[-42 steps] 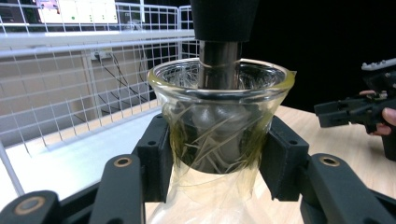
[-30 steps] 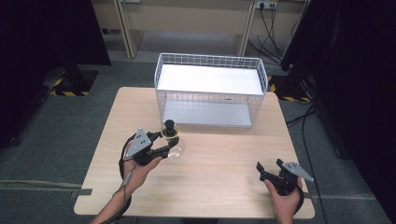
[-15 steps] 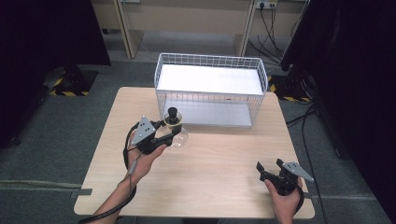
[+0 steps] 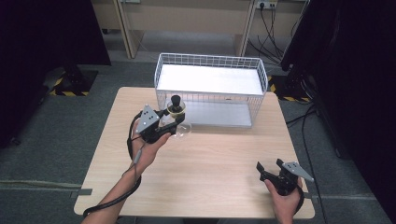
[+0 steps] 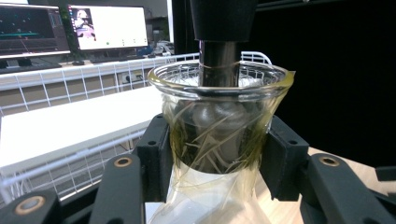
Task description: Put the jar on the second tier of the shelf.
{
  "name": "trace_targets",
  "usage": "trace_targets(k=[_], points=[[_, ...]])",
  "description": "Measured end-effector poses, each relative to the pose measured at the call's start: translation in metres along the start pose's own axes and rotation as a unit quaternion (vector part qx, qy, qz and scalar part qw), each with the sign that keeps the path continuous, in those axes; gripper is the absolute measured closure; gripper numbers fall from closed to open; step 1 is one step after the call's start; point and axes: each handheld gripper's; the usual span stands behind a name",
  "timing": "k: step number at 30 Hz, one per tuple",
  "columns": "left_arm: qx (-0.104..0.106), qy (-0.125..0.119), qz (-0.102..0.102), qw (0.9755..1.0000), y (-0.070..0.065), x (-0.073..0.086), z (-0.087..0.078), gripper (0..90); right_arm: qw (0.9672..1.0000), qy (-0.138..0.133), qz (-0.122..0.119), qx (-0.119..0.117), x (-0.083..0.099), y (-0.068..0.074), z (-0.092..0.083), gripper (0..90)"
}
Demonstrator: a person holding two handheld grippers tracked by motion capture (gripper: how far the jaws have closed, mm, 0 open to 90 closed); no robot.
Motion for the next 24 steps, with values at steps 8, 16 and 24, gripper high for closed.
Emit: trace_targets(k=[8, 16, 24], points=[[-0.013, -0.005, 0.005, 0.9999, 0.008, -0.016, 0.008, 50.5, 1.0000, 0.000, 0.001, 0.000, 0.000, 0.000, 0.000, 8.5], [-0.030, -0.009, 0.004, 0.9995, 0.017, -0.030, 0.015, 50.5, 1.0000, 0.001, 0.002, 0.000, 0.000, 0.000, 0.000, 8.4], [-0.049, -0.012, 0.004, 0.9987, 0.023, -0.044, 0.023, 50.5, 1.0000, 0.001, 0.002, 0.000, 0.000, 0.000, 0.000, 8.5]])
Point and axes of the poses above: each handheld gripper's, and its own axes: z roughly forward along the jaws, x roughly out of its underside, y roughly to its left, and after that the axes turned 9 degrees about z, right-handed
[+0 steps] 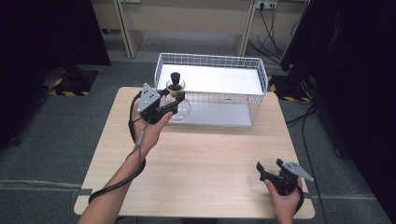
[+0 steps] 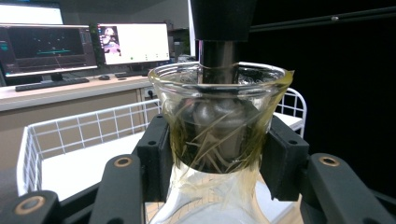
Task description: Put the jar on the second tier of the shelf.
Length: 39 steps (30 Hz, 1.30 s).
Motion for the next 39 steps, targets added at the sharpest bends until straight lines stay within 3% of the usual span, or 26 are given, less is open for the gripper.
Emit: trace_targets(k=[34, 35, 36, 37, 39], points=[[-0.067, 0.010, 0.005, 0.9977, 0.029, -0.037, 0.046, 50.5, 1.0000, -0.001, 0.000, -0.002, 0.000, 0.000, 0.000, 8.5], [-0.069, 0.011, 0.022, 0.9973, 0.033, -0.038, 0.047, 50.5, 1.0000, -0.001, 0.001, -0.002, 0.000, 0.000, 0.000, 8.5], [-0.071, 0.013, 0.024, 0.9971, 0.034, -0.038, 0.048, 50.5, 1.0000, -0.001, 0.001, -0.002, 0.000, 0.000, 0.000, 8.5], [-0.072, 0.012, 0.003, 0.9973, 0.032, -0.038, 0.050, 50.5, 1.0000, -0.001, 0.000, -0.002, 0.000, 0.000, 0.000, 8.5], [-0.076, 0.015, 0.001, 0.9970, 0.033, -0.039, 0.054, 50.5, 1.0000, 0.000, 0.000, -0.002, 0.000, 0.000, 0.000, 8.5]])
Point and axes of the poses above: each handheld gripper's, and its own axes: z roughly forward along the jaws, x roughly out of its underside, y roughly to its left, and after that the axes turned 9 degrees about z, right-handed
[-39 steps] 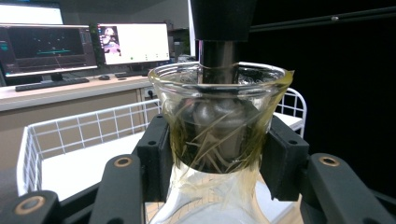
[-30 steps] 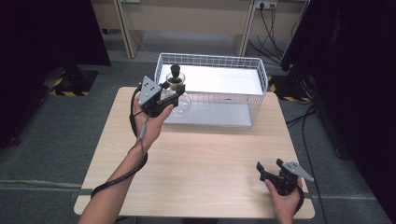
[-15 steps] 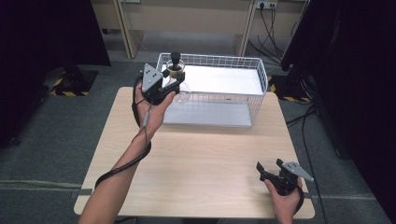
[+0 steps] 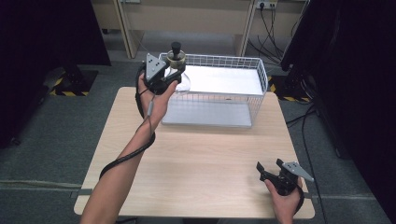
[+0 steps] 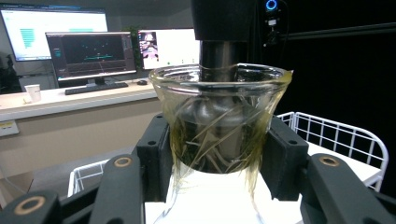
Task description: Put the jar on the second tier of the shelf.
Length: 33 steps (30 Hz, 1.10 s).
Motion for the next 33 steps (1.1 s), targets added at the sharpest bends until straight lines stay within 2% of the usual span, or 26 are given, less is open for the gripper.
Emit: trace_targets(k=[9, 22, 28, 33], points=[[-0.016, 0.006, -0.003, 0.9999, 0.004, -0.002, 0.015, 50.5, 1.0000, -0.001, 0.001, -0.001, 0.000, 0.000, 0.000, 8.5], [-0.040, 0.016, 0.010, 0.9990, 0.007, -0.004, 0.037, 50.4, 1.0000, 0.001, 0.002, -0.003, 0.000, -0.001, 0.000, 8.5], [-0.047, 0.028, 0.003, 0.9985, 0.009, 0.000, 0.049, 50.4, 1.0000, 0.000, 0.001, -0.004, 0.000, -0.001, 0.000, 8.5], [-0.051, 0.037, 0.009, 0.9980, 0.010, 0.005, 0.057, 50.4, 1.0000, 0.001, 0.005, -0.005, 0.000, -0.001, 0.000, 8.5]])
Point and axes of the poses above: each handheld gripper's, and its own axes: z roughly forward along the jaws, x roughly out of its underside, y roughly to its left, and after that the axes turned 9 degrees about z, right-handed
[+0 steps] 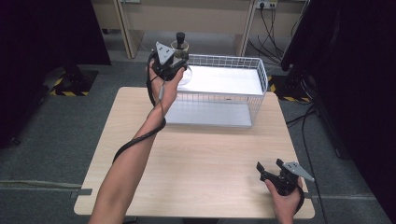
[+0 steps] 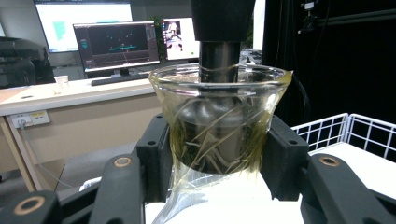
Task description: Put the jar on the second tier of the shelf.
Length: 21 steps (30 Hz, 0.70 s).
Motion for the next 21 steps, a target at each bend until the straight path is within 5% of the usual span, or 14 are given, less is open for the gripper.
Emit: trace_targets(k=[21], points=[[-0.006, 0.019, -0.011, 0.9997, 0.005, 0.010, 0.020, 50.3, 1.0000, -0.001, -0.002, -0.001, 0.000, 0.000, 0.000, 8.5]])
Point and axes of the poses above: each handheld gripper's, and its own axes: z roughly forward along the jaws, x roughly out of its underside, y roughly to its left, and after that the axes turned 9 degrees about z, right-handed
